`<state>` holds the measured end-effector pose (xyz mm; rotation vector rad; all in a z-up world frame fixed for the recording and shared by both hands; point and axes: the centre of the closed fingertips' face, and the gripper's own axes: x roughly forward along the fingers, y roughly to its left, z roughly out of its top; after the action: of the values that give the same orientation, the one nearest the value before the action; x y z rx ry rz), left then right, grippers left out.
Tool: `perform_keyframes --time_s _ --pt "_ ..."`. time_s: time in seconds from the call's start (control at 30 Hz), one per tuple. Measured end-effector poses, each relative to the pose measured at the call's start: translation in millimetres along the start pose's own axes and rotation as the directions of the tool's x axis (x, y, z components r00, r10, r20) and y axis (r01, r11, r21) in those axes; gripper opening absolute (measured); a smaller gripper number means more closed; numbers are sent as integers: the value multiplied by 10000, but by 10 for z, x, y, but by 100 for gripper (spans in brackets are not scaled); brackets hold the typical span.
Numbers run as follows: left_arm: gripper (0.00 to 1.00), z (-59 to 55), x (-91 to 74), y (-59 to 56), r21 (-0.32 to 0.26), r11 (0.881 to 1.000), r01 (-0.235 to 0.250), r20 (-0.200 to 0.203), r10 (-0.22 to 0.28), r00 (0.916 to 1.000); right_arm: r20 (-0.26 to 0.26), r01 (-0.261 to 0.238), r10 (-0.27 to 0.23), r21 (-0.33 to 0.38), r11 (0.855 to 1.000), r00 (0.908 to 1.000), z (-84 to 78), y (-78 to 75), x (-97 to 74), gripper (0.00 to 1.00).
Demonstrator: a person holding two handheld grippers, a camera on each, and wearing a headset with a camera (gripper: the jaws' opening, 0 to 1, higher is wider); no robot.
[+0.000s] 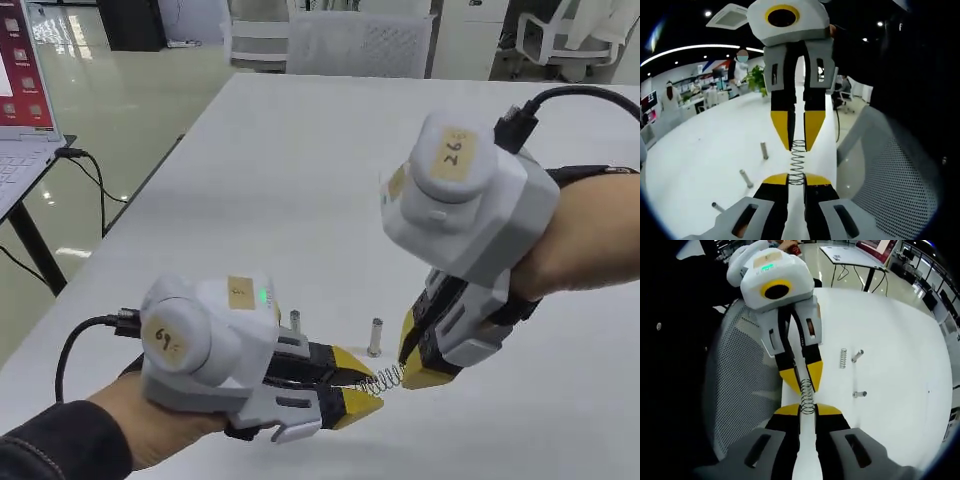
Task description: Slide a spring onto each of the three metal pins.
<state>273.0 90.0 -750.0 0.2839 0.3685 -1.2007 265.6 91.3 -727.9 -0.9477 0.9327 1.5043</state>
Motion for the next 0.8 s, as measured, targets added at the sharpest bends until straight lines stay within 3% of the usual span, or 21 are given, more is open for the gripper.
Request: perform_keyframes --time_s 0.37,0.57,0.8 --pt "3 27 11 9 -40 10000 -12 91 12 10000 561 163 -147 -282 9995 9983 196 8 -36 7" --pt "3 33 21 2 -79 10000 19 106 -18 9999 586 171 -143 -479 9987 9982 278 41 -17 7" --pt "2 15 22 17 -170 9998 -34 54 35 10000 527 189 -155 -641 9978 9985 258 27 -8 8"
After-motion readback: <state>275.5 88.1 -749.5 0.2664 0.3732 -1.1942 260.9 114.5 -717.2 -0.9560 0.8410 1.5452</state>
